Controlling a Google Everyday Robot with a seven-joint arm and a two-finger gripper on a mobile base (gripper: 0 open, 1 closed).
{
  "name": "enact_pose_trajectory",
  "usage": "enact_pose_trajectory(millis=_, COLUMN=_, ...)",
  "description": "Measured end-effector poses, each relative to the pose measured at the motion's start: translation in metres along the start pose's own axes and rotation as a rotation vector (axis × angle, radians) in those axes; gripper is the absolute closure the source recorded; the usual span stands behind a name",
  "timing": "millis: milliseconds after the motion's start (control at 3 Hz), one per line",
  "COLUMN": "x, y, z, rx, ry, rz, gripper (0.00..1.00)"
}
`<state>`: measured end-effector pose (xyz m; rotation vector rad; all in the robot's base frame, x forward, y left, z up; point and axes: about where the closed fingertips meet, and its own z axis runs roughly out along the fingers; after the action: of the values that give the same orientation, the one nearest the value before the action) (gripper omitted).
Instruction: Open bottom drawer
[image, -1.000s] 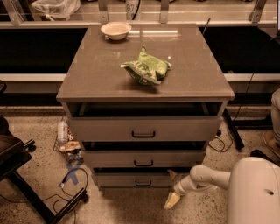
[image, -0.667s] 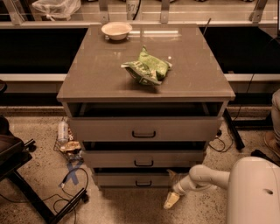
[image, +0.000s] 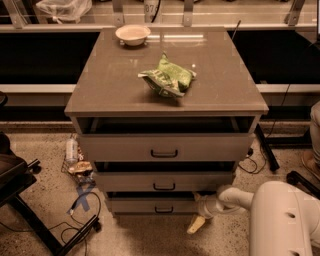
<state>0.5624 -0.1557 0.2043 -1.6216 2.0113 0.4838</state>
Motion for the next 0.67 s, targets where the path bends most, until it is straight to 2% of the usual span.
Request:
enact_pose_trajectory(millis=333, x=0.0027, y=-0.0129, z=0.0005, rx=0.004, ry=-0.008, rz=0.002, gripper=0.15)
enact_pose_trajectory(millis=667, x=0.0040, y=-0.0193, z=0.0024, rx=0.006, ry=-0.012, rz=0.004, gripper=0.39)
